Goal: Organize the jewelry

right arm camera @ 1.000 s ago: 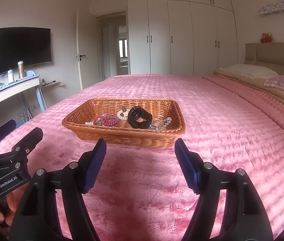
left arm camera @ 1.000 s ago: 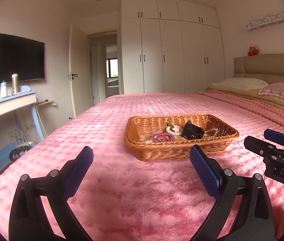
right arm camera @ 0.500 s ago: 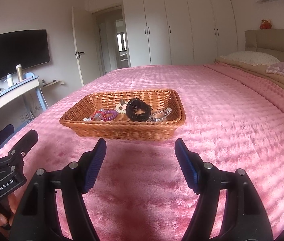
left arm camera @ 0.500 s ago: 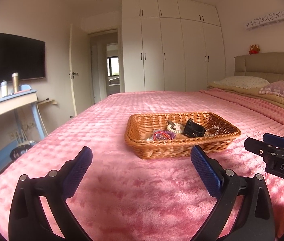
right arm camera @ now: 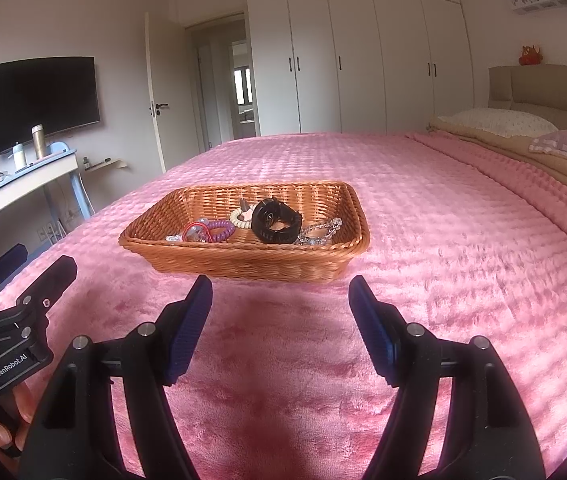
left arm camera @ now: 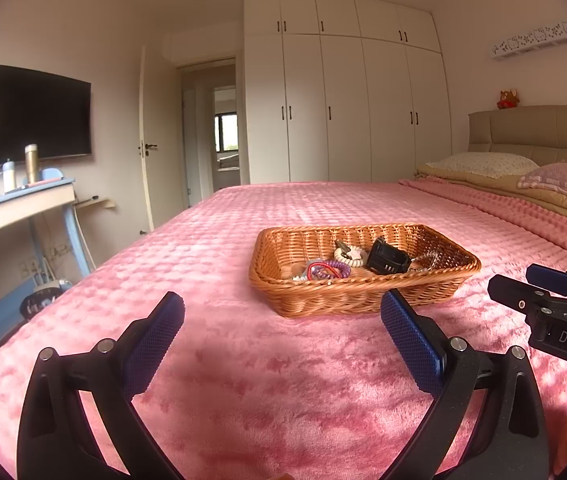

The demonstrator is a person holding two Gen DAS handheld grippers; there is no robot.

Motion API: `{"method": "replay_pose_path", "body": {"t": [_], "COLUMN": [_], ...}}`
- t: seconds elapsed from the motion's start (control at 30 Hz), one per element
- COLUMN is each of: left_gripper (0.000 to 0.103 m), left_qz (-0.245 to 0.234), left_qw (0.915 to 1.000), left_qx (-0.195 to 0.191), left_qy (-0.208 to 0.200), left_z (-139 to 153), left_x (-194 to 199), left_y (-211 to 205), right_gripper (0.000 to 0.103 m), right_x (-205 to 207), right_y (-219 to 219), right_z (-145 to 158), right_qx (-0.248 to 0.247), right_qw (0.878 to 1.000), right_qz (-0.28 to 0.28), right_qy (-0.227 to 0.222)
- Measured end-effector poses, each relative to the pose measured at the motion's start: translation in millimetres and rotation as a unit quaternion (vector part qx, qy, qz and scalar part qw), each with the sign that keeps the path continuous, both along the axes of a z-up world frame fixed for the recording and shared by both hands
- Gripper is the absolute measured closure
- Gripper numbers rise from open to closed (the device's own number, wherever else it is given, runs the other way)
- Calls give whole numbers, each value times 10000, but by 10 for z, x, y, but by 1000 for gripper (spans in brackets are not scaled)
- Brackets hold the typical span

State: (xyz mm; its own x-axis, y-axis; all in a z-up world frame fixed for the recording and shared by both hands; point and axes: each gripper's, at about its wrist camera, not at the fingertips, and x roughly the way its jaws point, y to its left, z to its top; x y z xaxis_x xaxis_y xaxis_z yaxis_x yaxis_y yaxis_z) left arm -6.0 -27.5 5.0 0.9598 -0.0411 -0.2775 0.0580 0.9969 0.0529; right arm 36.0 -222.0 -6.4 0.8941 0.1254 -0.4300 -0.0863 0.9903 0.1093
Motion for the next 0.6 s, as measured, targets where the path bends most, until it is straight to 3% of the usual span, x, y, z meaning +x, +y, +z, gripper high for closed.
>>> {"method": "replay_pose_path", "body": {"t": [0.6], "left_gripper": [8], "left_qz": [1], "left_qw": [10000], "left_qx": [-5], "left_qy": [-1], "left_z": [-2], "left_x": [2], "left_y": [-3], "right_gripper": [36], "right_x": [-17], "right_y": [11], "right_z": [1], "right_qx": [-21], "right_qw": [10000], "right_qz": [3], "right_qy": [-17]}}
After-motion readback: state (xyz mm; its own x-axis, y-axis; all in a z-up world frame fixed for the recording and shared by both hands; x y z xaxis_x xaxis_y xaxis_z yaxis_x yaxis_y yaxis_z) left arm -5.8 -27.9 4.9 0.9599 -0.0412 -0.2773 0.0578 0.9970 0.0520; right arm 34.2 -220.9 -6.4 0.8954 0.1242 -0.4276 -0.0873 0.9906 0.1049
